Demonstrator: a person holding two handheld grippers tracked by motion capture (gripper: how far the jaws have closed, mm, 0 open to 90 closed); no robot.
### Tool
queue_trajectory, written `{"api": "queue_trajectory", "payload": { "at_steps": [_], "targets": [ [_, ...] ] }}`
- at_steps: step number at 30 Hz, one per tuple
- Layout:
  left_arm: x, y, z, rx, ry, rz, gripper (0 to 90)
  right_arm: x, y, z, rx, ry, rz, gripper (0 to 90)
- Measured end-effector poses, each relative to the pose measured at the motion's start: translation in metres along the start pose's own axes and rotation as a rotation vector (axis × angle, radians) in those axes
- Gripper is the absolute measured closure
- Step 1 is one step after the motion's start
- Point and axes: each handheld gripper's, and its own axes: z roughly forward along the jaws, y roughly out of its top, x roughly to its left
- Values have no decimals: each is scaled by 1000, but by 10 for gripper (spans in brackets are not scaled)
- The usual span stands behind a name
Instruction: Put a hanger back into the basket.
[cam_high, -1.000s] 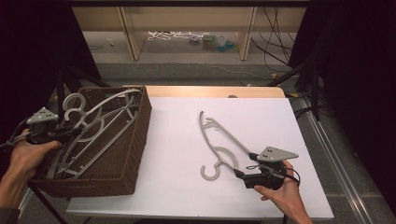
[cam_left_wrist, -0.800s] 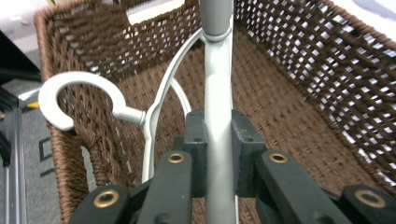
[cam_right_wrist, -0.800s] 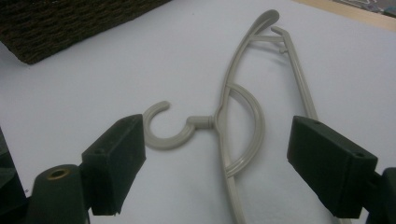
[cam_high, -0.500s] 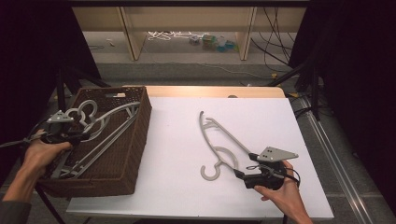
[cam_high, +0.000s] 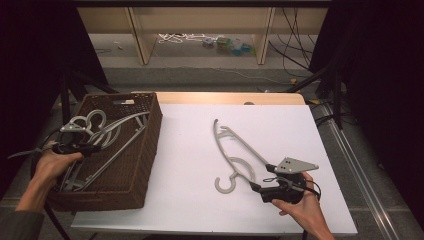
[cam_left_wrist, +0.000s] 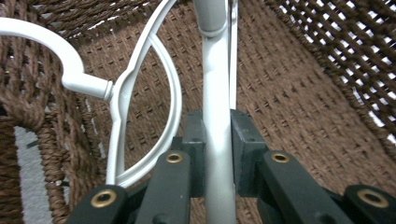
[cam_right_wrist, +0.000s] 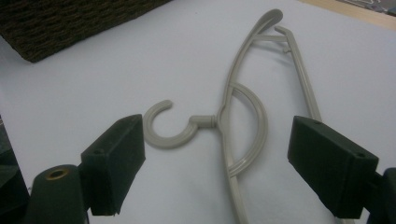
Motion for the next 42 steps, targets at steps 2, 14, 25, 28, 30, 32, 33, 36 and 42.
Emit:
{"api": "queue_trajectory", "payload": {
  "at_steps": [2, 14, 25, 28, 30, 32, 33, 36, 42],
  "targets": [
    [4, 0, 2, -21, 9, 46, 772, 0, 0, 1, -3, 3, 5, 198],
    [10, 0, 0, 50, 110, 44, 638, -1, -1, 1, 1, 4, 1, 198],
    [-1, 3, -30, -64, 168, -136, 381, 0, -2, 4, 9, 6, -2, 197],
    [-11, 5, -40, -131, 143, -155, 326, 0, -2, 4, 6, 5, -2, 195],
    [-21, 8, -45, -180, 116, -178, 306, 0, -2, 4, 5, 3, -6, 194],
    [-33, 12, -48, -243, 67, -198, 281, 0, -2, 4, -4, -1, -3, 193],
    [-36, 13, -49, -258, 45, -195, 256, 0, -2, 4, -4, -2, -2, 193],
    [-55, 21, -56, -319, -5, -168, 258, 0, -1, 3, -5, 5, -10, 194],
    [-92, 32, -65, -414, -72, -147, 238, 0, -3, 5, 2, 0, -6, 194]
  ]
}}
